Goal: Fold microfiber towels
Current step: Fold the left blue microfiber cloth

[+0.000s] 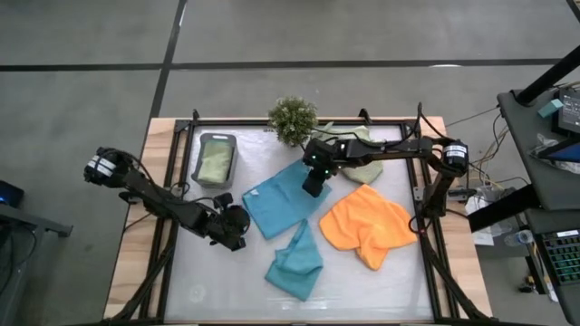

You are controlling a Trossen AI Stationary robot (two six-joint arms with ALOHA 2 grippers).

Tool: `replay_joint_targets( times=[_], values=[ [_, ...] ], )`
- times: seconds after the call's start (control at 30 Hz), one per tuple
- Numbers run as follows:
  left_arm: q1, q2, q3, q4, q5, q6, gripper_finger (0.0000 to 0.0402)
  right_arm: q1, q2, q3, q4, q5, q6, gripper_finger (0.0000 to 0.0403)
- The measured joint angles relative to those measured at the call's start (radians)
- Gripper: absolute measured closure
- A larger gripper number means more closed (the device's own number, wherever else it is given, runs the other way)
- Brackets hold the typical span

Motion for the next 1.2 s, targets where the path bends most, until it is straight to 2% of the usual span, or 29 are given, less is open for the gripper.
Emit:
replay_joint_targets(
  times=[0.33, 0.6, 1.03, 1.2],
  values=[
    [0.000, 0.056, -0.003, 0.017, -0.001, 0.001, 0.0293, 0.092, 0.000, 0.019, 0.079, -0.001, 0.062, 0.0371],
    [0.000, 0.073, -0.003, 0.022, -0.009, 0.001, 0.0293, 0.119, 0.003, 0.013, 0.142, -0.002, 0.099, 0.0371],
    [0.002, 0.075, -0.005, 0.029, -0.032, 0.002, 0.0293, 0.135, 0.146, 0.084, 0.162, -0.008, 0.081, 0.0371],
    [0.003, 0.075, -0.006, 0.029, -0.077, 0.003, 0.0293, 0.150, 0.189, 0.127, 0.196, -0.018, 0.081, 0.0371]
  ],
)
